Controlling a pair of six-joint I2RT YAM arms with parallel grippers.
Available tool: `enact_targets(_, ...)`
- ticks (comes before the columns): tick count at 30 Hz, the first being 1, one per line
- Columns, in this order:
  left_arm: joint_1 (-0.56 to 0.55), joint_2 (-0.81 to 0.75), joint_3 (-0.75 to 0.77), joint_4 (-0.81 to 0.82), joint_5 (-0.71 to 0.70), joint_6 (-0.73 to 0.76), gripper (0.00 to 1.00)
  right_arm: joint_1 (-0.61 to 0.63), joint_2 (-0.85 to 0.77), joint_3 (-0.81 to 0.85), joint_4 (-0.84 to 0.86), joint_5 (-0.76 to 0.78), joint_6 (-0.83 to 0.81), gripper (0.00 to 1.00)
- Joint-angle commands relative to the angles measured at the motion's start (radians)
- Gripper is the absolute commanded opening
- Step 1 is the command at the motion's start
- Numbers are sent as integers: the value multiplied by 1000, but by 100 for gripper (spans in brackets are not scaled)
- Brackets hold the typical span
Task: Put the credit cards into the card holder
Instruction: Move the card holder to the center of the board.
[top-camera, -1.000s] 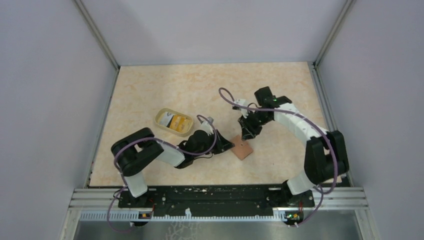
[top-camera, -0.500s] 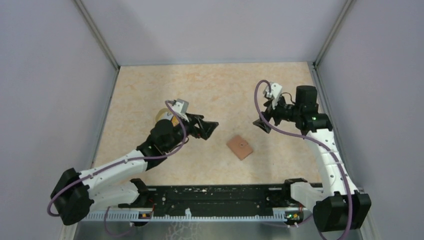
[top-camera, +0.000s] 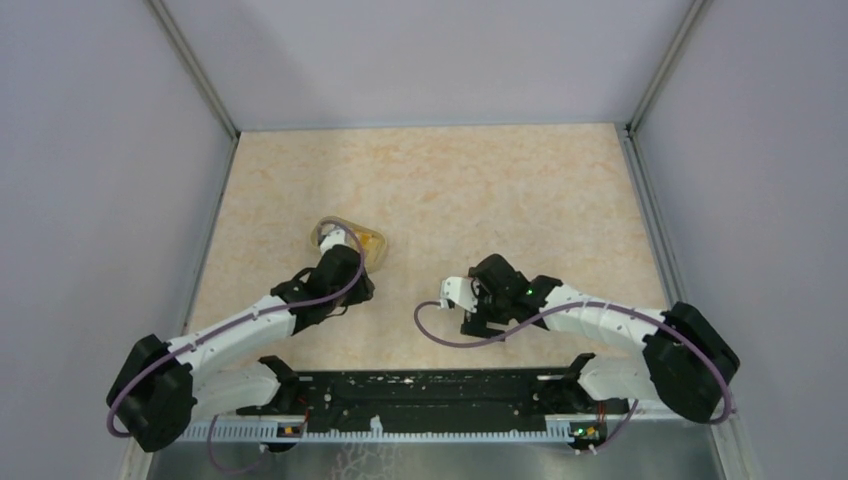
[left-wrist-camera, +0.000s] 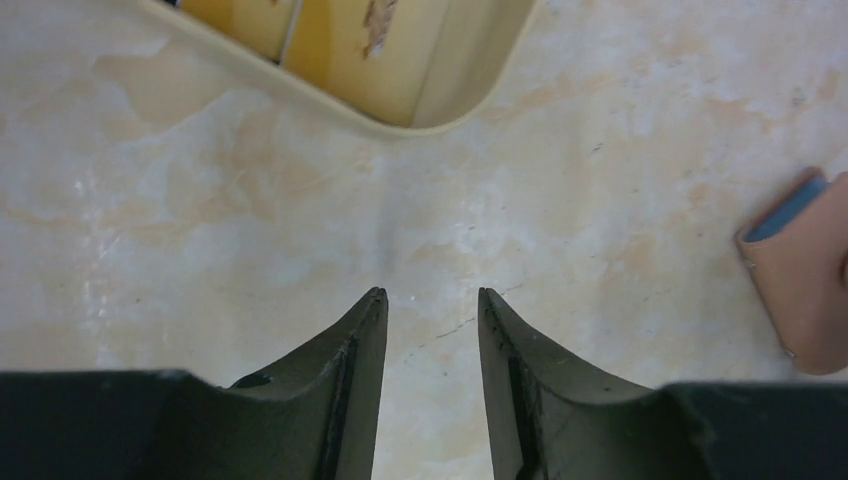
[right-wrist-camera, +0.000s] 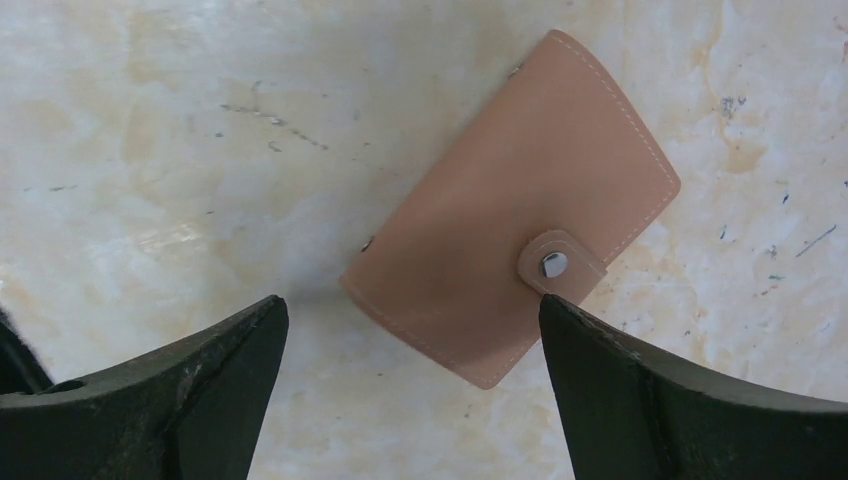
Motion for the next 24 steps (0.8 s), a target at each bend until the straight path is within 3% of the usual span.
enact_targets(1,49,-3,2,-106,-70,-203,43,17,66,52,123,133,85,94)
enact_targets(6,238,112,-18,3,112,-209,42,18,118,72,149,166,123,91)
enact_targets(11,372,262,68,50,222,-232,42,15,200,131,166,164,162,85)
enact_targets(19,453,551,283,86,299,-197,35,-141,329,236,202,187,135,56)
enact_targets(24,482,778,560,-3,368,-142,30,-291,419,343,264,183,91,50)
